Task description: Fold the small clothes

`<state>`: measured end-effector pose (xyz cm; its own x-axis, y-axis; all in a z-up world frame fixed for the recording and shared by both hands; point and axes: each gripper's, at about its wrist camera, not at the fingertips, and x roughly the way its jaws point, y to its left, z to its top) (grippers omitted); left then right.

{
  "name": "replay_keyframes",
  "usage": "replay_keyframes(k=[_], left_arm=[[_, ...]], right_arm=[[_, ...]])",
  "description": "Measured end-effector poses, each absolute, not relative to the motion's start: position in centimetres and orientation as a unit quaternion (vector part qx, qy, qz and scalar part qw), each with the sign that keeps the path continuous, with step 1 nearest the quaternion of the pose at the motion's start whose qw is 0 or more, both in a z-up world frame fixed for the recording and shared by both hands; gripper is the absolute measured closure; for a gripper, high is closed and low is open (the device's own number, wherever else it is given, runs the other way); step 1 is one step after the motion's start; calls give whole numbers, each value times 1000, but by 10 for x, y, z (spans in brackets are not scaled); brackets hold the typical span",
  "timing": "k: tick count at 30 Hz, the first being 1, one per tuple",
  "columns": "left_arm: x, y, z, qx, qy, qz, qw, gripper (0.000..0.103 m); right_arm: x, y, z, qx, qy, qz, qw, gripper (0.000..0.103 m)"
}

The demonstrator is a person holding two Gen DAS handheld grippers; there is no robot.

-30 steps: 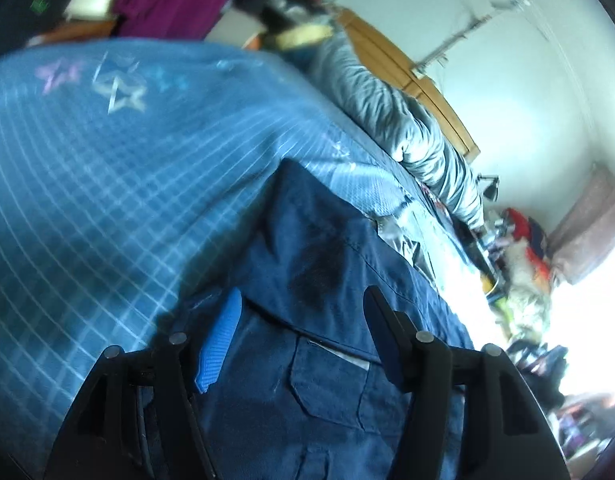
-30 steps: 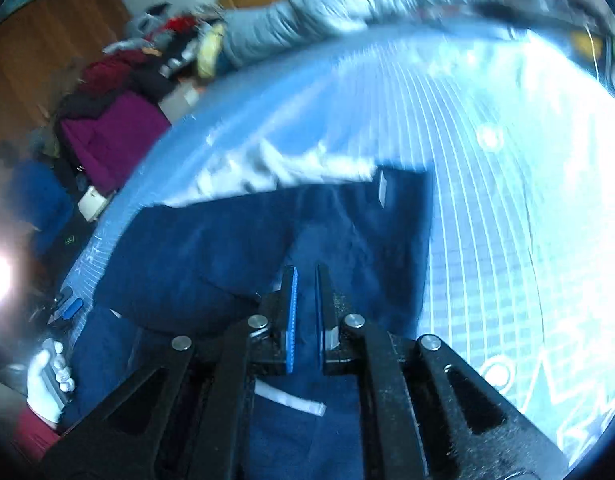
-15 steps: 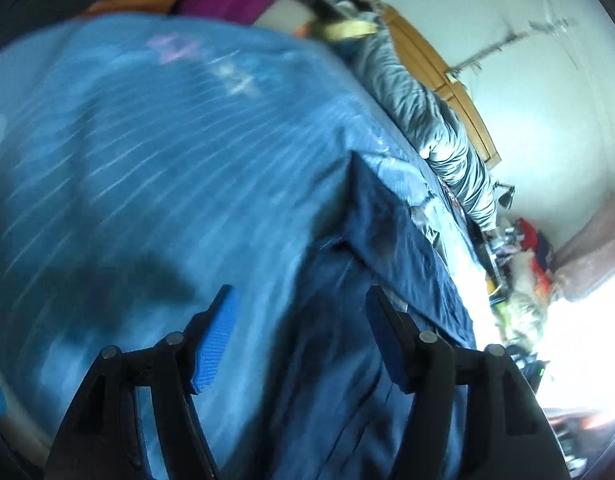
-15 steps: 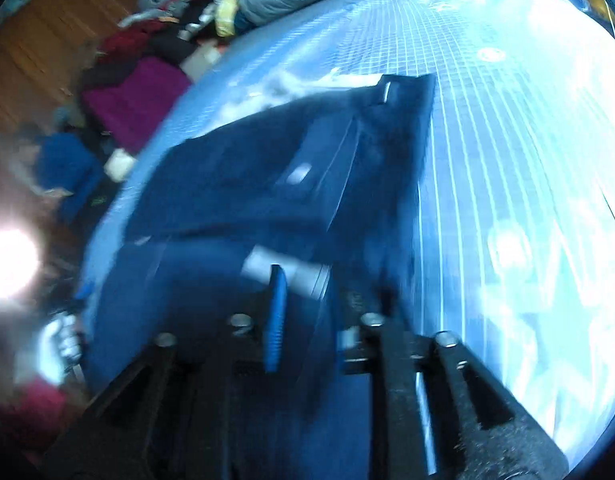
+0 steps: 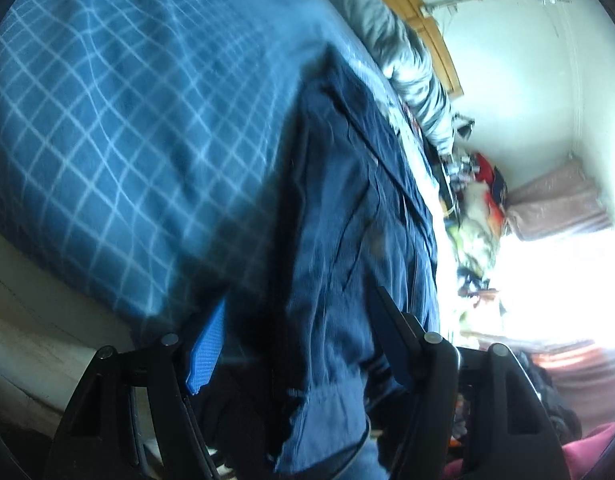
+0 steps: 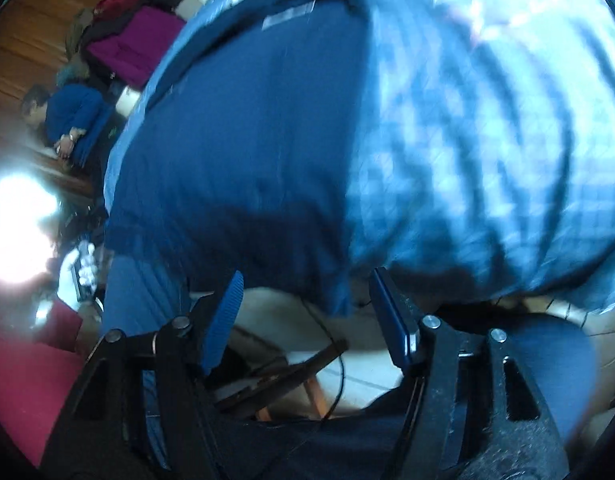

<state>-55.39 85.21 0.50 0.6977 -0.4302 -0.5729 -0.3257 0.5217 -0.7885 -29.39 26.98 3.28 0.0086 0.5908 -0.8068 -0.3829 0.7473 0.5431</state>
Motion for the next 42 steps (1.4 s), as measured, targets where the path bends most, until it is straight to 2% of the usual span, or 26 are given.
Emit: replay_keyframes(k=[8, 16, 20, 22, 24, 34, 35, 36, 37, 38, 41, 42], left_arm=[[-589, 843, 11, -458, 423, -28, 781, 33], [-598, 830, -6, -462, 441, -44, 768, 33], [-586, 821, -4, -437, 451, -71, 775, 44], [-583, 818, -2, -426, 456, -84, 777, 59], [-577, 816, 3, -417, 455, -90, 782, 63], [-563, 806, 4, -415, 458, -96, 780, 65], [-563, 806, 3, -415, 458, -97, 780, 65], [-563, 804, 4, -412, 458, -100, 781, 71], [-563, 803, 6, -407, 458, -103, 783, 85], [-563, 800, 12, -404, 453, -106, 787, 91], [-571, 796, 40, -411, 419, -115, 802, 95], [-574, 797, 51, -418, 401, -117, 807, 95]], right_arm=[[-271, 294, -4, 61, 653, 335, 677, 38], [-281, 298, -9, 51, 660, 343, 666, 37], [-284, 297, -10, 50, 664, 337, 666, 37], [-286, 298, -10, 48, 664, 335, 667, 37], [-288, 300, -10, 57, 662, 333, 669, 37], [-285, 312, -39, 40, 687, 325, 649, 37], [-287, 312, -39, 40, 683, 329, 651, 48], [-289, 313, -36, 40, 679, 334, 653, 66], [-292, 313, -30, 38, 675, 338, 654, 71], [-298, 311, -21, 47, 667, 352, 655, 80], [-316, 294, 23, 99, 626, 393, 666, 84], [-318, 287, 38, 121, 611, 401, 672, 88]])
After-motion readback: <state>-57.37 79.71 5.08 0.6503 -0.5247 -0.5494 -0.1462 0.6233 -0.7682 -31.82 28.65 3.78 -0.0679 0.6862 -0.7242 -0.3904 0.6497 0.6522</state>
